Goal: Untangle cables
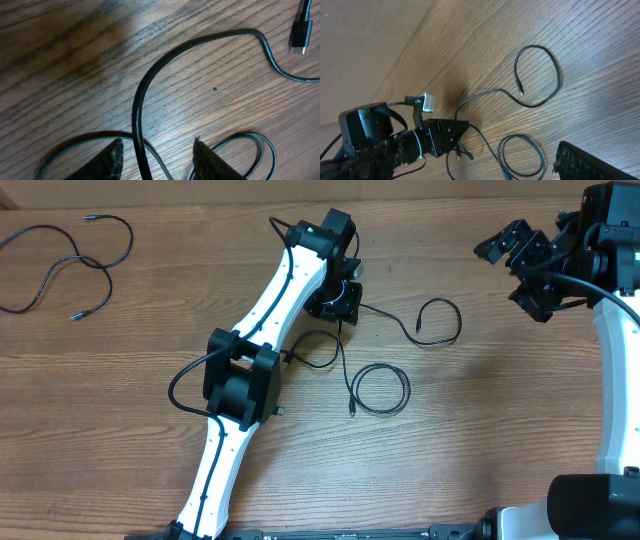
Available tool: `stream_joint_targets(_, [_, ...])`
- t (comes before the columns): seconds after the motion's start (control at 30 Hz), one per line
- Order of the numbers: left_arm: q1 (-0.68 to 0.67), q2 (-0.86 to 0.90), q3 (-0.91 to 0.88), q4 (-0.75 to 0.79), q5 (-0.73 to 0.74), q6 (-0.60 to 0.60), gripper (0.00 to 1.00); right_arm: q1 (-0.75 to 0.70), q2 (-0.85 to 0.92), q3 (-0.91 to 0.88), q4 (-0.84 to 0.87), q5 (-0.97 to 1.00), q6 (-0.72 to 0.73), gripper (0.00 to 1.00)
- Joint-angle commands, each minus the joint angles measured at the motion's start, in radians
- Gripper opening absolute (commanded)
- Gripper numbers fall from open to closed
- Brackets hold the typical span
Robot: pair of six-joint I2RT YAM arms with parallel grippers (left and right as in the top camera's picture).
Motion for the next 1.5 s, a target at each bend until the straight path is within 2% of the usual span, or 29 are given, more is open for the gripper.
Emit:
stream_joint_targets(0.0, [-0.007, 0.019, 0.000, 0.003, -0.003, -0.018, 0.50, 0.002, 0.002, 0.008, -0.003, 0.017, -0.008, 1.00])
stream_joint_targets(0.1, [-0.007, 0.021, 0.000, 0.003, -0.003, -0.018, 0.49, 0.002, 0.002, 0.008, -0.005, 0.016, -0.008, 1.00])
stream_joint_targets(0.17, [-0.008, 0.025, 0.000, 0.003, -0.002, -0.018, 0.41, 0.002, 0.002, 0.008, -0.007, 0.016, -0.008, 1.00])
stream_joint_targets(0.3, [-0.007, 0.031, -0.001, 0.002, -0.004, -0.021, 0.37, 0.002, 0.002, 0.008, -0.014, 0.016, -0.008, 1.00])
stream_joint_targets(0.43, [-0.004, 0.031, 0.001, 0.003, -0.002, -0.023, 0.04, 0.002, 0.002, 0.008, -0.025, 0.024, -0.008, 1.00])
stream_joint_targets(0.8, [0.001, -0.058, 0.045, -0.029, 0.008, -0.029, 0.04, 0.002, 0.002, 0.008, -0.026, 0.034, -0.008, 1.00])
stream_joint_targets(1.3, [-0.006, -0.446, 0.119, -0.027, 0.129, -0.030, 0.04, 0.002, 0.002, 0.008, -0.026, 0.035, -0.008, 1.00])
stream_joint_targets(1.47, [-0.006, -0.555, 0.119, -0.023, 0.133, -0.071, 0.04, 0.002, 0.002, 0.008, -0.026, 0.035, -0.008, 1.00])
